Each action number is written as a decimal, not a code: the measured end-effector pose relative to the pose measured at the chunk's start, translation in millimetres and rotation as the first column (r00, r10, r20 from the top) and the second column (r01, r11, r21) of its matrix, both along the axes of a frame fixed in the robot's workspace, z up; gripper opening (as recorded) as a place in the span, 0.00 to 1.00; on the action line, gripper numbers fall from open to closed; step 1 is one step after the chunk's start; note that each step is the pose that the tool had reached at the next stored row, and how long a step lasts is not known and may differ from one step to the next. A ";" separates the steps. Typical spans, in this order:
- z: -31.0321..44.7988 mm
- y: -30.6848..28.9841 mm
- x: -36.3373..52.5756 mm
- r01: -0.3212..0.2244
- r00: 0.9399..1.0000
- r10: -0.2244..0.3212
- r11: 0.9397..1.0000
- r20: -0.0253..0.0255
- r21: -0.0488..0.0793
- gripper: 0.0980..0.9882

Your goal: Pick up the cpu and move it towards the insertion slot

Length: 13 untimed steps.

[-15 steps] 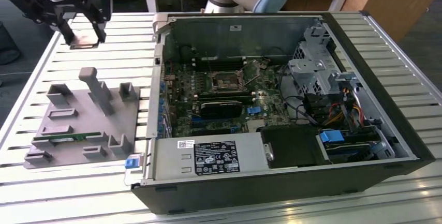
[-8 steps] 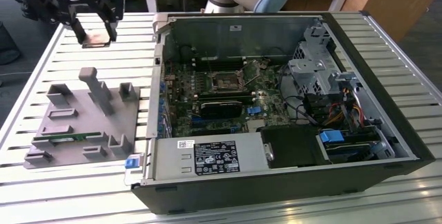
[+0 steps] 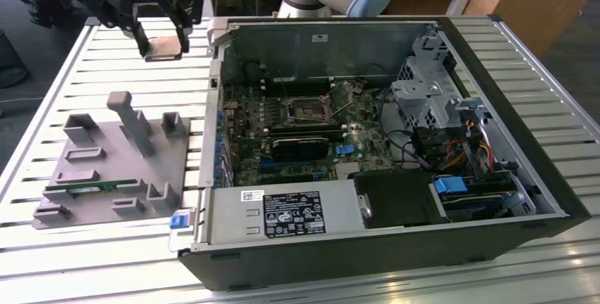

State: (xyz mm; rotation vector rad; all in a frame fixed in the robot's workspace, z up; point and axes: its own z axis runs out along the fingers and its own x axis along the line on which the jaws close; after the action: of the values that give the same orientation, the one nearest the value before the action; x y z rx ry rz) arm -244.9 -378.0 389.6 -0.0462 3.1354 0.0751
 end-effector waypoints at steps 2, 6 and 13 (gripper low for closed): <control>-0.2 1.5 5.6 0.000 1.000 0.000 1.000 0.000 0.000 0.50; -0.9 5.3 16.4 0.000 1.000 0.000 1.000 0.000 0.000 0.50; -2.4 11.8 35.0 0.000 1.000 0.000 1.000 0.000 0.000 0.50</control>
State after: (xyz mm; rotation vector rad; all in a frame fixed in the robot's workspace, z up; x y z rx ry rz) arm -209.9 -366.1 387.3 -0.0460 3.1354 0.0750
